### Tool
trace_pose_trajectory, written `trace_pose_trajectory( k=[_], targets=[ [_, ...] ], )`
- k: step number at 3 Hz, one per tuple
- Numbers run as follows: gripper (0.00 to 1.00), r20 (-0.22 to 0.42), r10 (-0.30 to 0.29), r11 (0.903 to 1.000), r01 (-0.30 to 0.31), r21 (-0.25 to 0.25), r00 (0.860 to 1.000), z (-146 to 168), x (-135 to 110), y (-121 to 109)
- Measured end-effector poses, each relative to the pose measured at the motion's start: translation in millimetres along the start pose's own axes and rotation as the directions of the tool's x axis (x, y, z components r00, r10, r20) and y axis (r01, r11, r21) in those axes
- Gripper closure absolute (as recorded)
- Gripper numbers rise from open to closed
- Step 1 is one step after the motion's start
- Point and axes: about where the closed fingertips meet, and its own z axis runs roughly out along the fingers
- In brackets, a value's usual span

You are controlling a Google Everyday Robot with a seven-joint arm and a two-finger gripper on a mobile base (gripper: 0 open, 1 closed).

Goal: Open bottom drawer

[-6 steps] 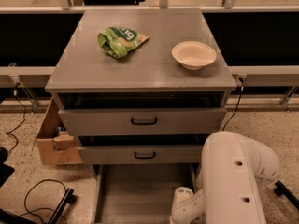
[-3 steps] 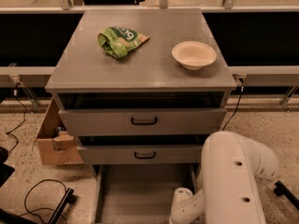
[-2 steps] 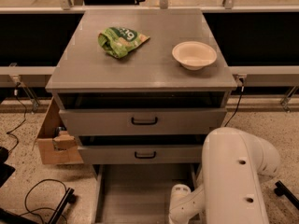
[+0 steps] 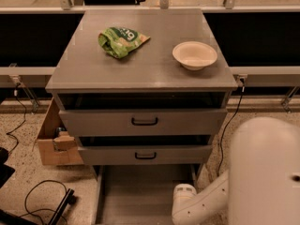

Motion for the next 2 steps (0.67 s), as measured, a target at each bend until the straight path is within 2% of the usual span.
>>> trace_pose_trajectory(
  k=[1, 2],
  targets=[
    [0.00, -0.035, 0.082, 0.9951, -0.083, -0.053, 0.996, -55, 42, 64],
    [0.00, -0.078, 0.132, 0.9879, -0.138, -0.071, 0.988, -101, 89, 126]
  ],
)
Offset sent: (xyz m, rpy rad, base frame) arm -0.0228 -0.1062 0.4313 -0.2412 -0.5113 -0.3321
